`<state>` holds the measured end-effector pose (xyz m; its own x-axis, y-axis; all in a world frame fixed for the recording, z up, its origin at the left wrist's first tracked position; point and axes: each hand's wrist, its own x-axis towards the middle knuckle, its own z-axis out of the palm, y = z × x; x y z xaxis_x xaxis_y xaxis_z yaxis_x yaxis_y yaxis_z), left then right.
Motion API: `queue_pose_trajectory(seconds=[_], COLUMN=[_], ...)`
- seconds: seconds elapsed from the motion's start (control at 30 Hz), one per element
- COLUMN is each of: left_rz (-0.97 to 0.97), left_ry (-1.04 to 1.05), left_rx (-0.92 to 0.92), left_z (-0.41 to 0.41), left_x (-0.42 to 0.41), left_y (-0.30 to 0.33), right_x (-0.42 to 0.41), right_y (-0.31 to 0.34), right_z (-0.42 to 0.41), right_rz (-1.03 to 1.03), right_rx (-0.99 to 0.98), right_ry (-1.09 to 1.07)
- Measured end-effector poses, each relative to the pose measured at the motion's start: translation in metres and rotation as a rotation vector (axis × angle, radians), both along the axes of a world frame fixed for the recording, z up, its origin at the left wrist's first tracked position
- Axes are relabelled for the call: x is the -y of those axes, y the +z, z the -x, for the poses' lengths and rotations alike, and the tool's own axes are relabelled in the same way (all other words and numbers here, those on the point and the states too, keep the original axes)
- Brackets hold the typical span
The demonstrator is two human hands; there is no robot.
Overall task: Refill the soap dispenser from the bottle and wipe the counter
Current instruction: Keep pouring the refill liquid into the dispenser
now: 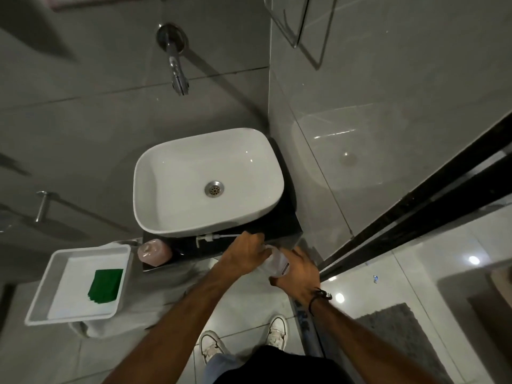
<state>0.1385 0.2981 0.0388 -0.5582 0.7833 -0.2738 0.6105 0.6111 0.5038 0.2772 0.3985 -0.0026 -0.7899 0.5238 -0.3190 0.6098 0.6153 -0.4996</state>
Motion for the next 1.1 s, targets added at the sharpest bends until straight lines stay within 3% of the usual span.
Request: queue_pose_trajectory(seconds=[0.17,0.23,0.3,0.37,0.5,0.6,0.7,0.8,0.93,1.1], left_rz=[-0.142,-0.135,-0.07,-0.011,-0.109,-0.026,0.044,-0.018,0.026,-0.006], left_ry=[-0.233,-0.16,-0.067,-0.101,-0.21,-0.077,-0.127,-0.231,-0.059,-0.101], left_rx=[0.127,0.097,-0.086,-0.201,0.003,-0.035,-0.064,-0.003,-0.114,-0.073], left_z=[0.01,0.008,0.005,0.005,0.009,0.011,0.01,0.011,0.004,0.004], left_x=[0.019,0.022,0.021,0.02,0.028,0.028,0.026,0.029,0.022,0.025], left_y=[-0.004,-0.002,0.003,0.003,0.004,0.004,-0.001,-0.007,-0.008,-0.014], right_x=[-0.004,-0.003,-0.002,-0.001,-0.002,-0.003,-0.001,0.002,0.002,-0.004], right_y=[0.002,0.003,0.005,0.005,0.005,0.005,0.006,0.003,-0.003,-0.008], right_z=[-0.003,-0.002,0.0,0.0,-0.001,0.0,0.002,0.002,0.004,0.005], right_rz=[0.023,0.035,0.029,0.041,0.028,0.039,0.044,0.004,0.0,0.039], right_rx=[-0.073,-0.09,-0.069,-0.051,-0.055,-0.042,-0.03,-0.032,-0.067,-0.063], right_ry=[-0.023,-0.021,0.008,0.028,0.043,0.07,0.097,0.114,0.116,0.162])
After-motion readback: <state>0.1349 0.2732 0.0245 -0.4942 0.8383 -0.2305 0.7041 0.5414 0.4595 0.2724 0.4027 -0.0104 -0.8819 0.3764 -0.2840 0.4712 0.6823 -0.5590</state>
